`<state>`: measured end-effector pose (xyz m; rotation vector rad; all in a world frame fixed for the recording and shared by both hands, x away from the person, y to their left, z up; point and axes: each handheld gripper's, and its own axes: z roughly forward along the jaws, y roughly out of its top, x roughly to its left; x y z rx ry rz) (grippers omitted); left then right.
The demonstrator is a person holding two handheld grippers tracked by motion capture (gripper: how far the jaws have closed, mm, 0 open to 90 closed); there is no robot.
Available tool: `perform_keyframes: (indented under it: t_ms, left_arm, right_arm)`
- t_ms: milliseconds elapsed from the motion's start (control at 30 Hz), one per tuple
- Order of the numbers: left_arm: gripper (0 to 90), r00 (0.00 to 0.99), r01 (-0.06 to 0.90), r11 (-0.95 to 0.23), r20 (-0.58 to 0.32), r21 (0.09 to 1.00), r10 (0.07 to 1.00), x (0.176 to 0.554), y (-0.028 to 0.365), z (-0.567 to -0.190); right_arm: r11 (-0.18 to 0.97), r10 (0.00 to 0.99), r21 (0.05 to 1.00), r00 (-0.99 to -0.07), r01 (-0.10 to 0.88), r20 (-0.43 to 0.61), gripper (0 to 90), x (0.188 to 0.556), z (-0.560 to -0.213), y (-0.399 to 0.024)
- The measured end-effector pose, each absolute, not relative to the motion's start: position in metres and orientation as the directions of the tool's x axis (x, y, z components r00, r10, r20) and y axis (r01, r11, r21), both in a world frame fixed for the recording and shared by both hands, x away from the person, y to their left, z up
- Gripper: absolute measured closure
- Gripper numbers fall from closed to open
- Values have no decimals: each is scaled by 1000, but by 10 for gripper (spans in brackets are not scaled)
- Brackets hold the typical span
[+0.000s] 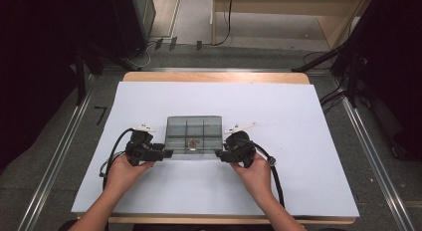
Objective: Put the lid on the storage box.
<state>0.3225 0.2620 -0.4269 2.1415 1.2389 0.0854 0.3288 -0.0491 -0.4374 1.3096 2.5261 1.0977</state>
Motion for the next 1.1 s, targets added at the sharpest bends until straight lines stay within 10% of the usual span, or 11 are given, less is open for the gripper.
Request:
perform_keyframes:
  t_ms: [1100]
  left_arm:
    - [410, 539, 741, -314, -246, 594, 806, 331, 285, -405]
  right_arm:
    - [325, 752, 683, -616, 655, 234, 459, 343, -419, -83]
